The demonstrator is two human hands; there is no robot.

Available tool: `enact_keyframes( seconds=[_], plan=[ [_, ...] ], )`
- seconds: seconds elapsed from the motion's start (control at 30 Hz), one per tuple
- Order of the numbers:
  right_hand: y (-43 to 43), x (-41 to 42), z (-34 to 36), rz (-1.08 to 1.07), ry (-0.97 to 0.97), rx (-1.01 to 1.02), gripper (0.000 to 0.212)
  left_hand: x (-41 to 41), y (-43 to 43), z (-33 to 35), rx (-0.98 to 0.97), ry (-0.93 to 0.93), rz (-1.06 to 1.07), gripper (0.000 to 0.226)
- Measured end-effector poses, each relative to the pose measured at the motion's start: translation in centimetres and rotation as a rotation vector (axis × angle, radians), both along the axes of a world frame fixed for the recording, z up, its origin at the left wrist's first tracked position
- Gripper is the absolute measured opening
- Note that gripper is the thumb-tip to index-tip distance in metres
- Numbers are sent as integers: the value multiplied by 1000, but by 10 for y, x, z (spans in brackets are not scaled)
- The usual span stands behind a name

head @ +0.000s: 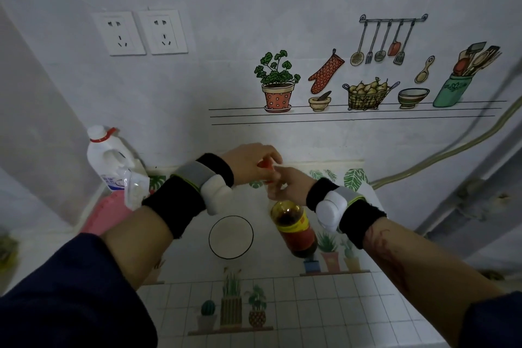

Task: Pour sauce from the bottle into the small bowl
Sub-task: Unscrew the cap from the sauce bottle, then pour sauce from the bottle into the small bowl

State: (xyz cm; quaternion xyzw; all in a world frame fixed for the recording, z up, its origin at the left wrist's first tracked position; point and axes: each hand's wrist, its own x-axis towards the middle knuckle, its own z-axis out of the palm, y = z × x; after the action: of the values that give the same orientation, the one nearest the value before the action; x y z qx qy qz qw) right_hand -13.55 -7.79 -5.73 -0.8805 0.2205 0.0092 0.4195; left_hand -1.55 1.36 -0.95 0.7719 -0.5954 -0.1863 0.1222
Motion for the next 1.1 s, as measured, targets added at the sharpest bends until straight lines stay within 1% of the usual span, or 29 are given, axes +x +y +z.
enact_keyframes(
  seconds=[0.07,0.13,0.2,0.27,0.37,0.4,0.43,0.53,0.57,0.63,0.67,0.73,0.8,0.83,0.9,0.93,1.0,1.1],
  plan=[
    [-3,2,-1,2,-13,-21,29,5,4,-1,-45,-6,-44,32],
    [-4,4,-2,9,-10,-32,35,6,5,-3,-114,-30,52,31],
    [-5,5,-4,-14,-41,-20,38,5,8,-3,-199,-19,172,38],
    [-7,5,-8,-42,-69,-27,38,10,13,-5,-278,96,268,40],
    [-10,1,-13,-75,-105,-36,36,27,30,-21,-397,409,437,36],
    [-11,0,-13,-90,-122,-23,35,33,36,-31,-427,492,503,36],
    [-11,0,-14,-101,-137,-3,34,40,42,-47,-432,533,574,34],
    [-11,1,-17,-107,-171,15,35,57,61,-104,-344,501,804,28],
    [-11,1,-18,-104,-178,14,35,62,68,-122,-314,509,877,29],
    [-10,1,-21,-101,-189,24,32,68,82,-156,-251,538,994,41],
    [-11,1,-23,-103,-196,34,32,71,89,-170,-210,520,1028,45],
    [-10,-1,-25,-92,-212,73,33,69,104,-194,-90,436,1052,46],
    [-10,-1,-27,-74,-228,103,33,65,115,-215,13,374,1055,42],
    [-9,-2,-27,-68,-232,109,34,61,120,-222,39,360,1045,36],
    [-7,-6,-27,-54,-242,119,35,50,127,-232,29,332,1049,18],
    [-6,-6,-28,-49,-248,124,36,47,128,-235,3,319,1078,19],
    [-7,-6,-29,-42,-256,134,36,42,129,-242,-27,314,1119,33],
    [-10,-7,-31,-35,-258,122,35,43,131,-246,53,255,1063,49]
  ],
)
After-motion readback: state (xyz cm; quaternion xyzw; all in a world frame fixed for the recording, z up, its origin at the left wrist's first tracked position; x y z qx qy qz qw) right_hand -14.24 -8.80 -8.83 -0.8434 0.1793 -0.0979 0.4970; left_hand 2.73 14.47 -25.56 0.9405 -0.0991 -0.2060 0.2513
